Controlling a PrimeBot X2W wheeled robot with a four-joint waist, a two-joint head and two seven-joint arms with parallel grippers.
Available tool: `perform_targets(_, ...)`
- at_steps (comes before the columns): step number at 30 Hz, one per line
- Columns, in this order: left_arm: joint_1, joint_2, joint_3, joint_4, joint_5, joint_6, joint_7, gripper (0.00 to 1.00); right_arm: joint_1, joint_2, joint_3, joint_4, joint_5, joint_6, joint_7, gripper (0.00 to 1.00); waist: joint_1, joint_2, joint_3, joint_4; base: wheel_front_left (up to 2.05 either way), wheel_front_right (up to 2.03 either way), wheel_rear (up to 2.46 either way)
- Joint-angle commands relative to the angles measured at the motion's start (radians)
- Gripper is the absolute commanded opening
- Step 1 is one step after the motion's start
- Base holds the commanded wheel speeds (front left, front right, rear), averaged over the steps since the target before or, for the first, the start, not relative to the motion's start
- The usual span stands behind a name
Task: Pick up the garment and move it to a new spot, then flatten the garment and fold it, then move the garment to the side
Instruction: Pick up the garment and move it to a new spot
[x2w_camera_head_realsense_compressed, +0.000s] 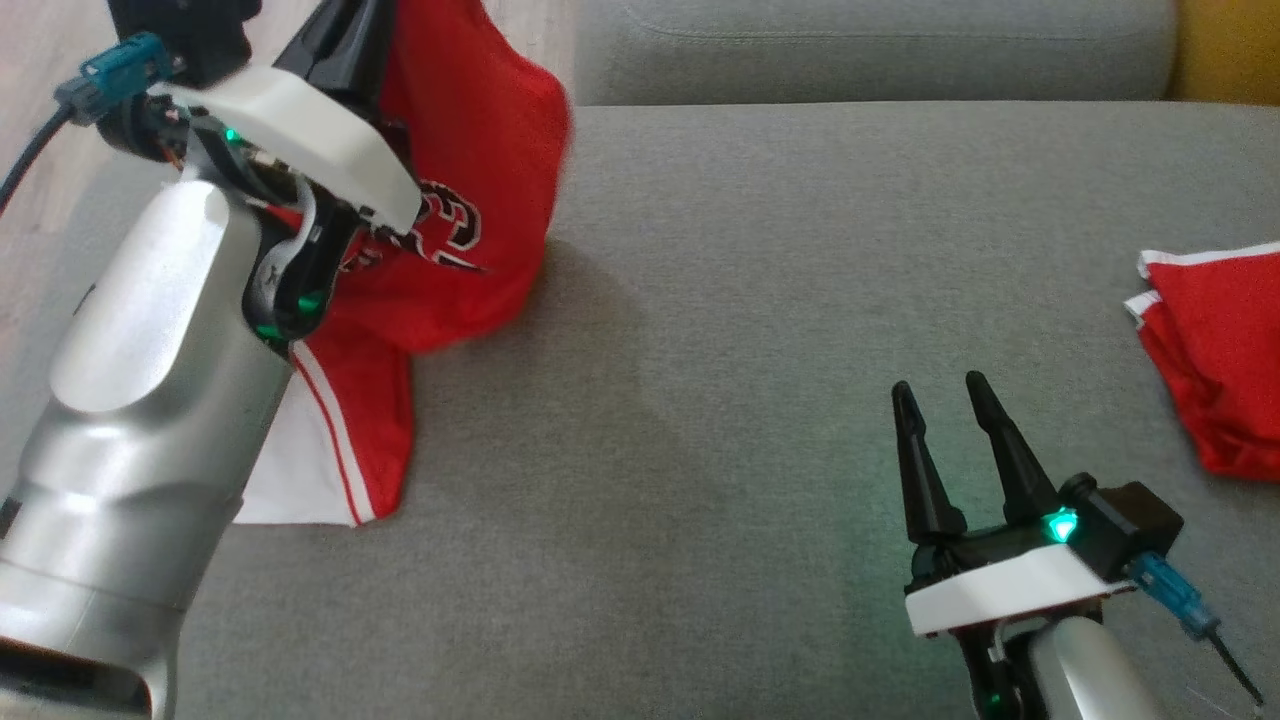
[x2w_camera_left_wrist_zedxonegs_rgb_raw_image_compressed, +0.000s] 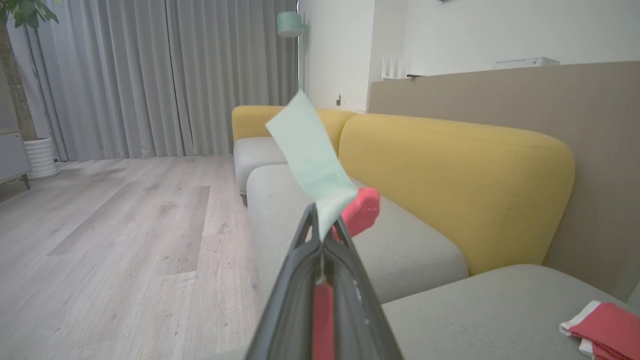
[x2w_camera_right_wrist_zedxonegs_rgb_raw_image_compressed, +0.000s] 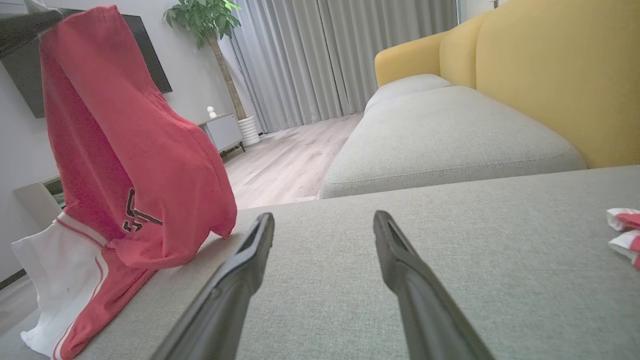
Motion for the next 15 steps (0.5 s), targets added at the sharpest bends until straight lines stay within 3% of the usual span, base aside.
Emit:
perform_targets(1,-0.035,0.039,0.046,-0.05,-0.005,0.013,-0.008,0.0,-0.02,-0.003,0.025,-0.032,0.006,-0.001,-0.014,1.0,0.0004,-0.0001,-0.004,-0.013,0.0,0.0,0.0)
perform_targets(7,-0.032,0.043,0.055,-0.129,0.013,0.058,-0.025,0.0,-0.026,-0.003,0.034,-0.041,0.026,-0.001,-0.014,1.0,0.0004,-0.0001,0.001,-0.064,0.0,0.0,0.0)
perform_targets(15,-0.072,0.051,0.004,-0.223,0.101,0.045,-0.087,0.0,-0.034,-0.003,0.029,-0.042,0.042,-0.001,-0.014,1.0,0.0004,-0.0001,-0.006,-0.155,0.0,0.0,0.0)
